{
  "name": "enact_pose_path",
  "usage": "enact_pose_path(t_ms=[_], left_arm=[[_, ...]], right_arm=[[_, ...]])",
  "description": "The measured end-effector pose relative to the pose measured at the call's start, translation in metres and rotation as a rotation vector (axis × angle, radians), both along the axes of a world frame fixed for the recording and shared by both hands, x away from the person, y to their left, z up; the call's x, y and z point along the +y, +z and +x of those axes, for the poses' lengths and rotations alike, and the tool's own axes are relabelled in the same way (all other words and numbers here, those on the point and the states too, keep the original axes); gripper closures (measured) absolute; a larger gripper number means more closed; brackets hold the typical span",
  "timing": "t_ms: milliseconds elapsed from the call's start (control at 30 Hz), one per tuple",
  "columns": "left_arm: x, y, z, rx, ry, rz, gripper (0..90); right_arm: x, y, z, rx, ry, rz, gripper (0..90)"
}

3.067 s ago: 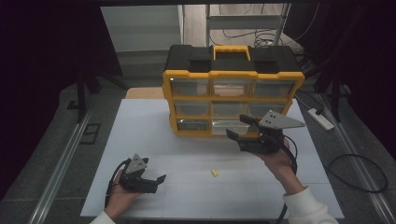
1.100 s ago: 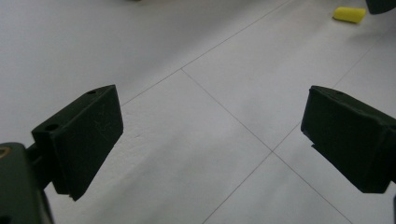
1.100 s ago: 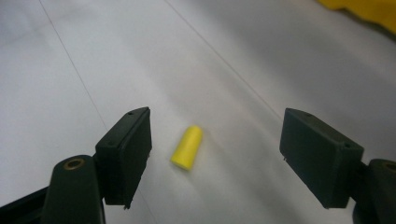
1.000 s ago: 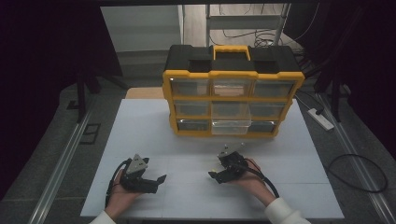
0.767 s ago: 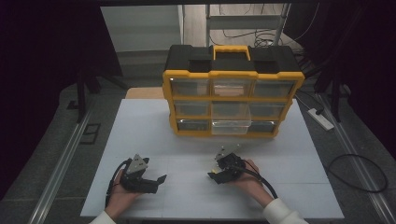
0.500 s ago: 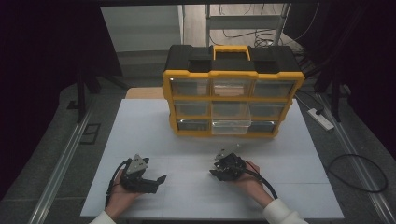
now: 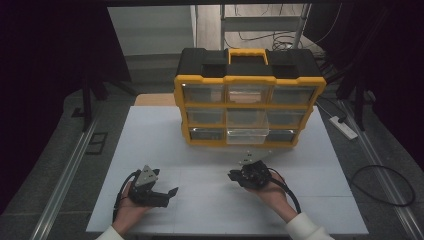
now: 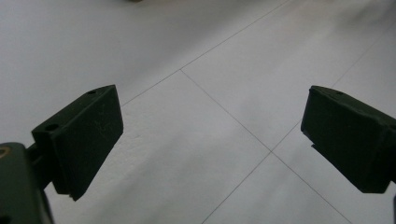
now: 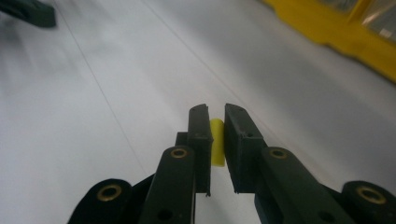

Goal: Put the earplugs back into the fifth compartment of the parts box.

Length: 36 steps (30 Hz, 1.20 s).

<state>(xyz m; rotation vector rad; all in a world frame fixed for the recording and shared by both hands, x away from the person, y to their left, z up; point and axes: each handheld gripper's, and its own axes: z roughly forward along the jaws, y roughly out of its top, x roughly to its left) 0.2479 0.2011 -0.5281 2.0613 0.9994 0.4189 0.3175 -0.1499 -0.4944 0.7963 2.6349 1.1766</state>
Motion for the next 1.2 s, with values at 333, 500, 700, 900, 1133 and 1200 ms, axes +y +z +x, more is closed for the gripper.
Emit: enact_pose_path(t_ms=[333, 500, 700, 900, 1133, 1200], left_arm=[[0.0, 0.0, 0.0, -0.001, 0.0, -0.001, 5.5], [0.0, 0.0, 0.0, 0.0, -0.003, 0.001, 5.5], [0.0, 0.0, 0.0, 0.0, -0.002, -0.001, 5.5], [-0.001, 0.0, 0.0, -0.002, 0.003, -0.005, 5.5], [-0.001, 0.001, 0.001, -0.002, 0.001, -0.005, 5.4], [0.0, 0.001, 0.001, -0.003, 0.001, -0.002, 5.4]], right_arm=[[-0.015, 0.024, -0.012, -0.082, -0.004, 0.159, 80.6], [-0.022, 0.033, -0.016, -0.115, -0.011, 0.214, 80.6], [-0.032, 0.047, -0.021, -0.16, -0.018, 0.278, 80.6], [-0.038, 0.069, -0.025, -0.211, -0.021, 0.335, 80.6], [-0.042, 0.099, -0.024, -0.274, -0.03, 0.389, 80.3], [-0.043, 0.107, -0.023, -0.292, -0.034, 0.395, 80.2]])
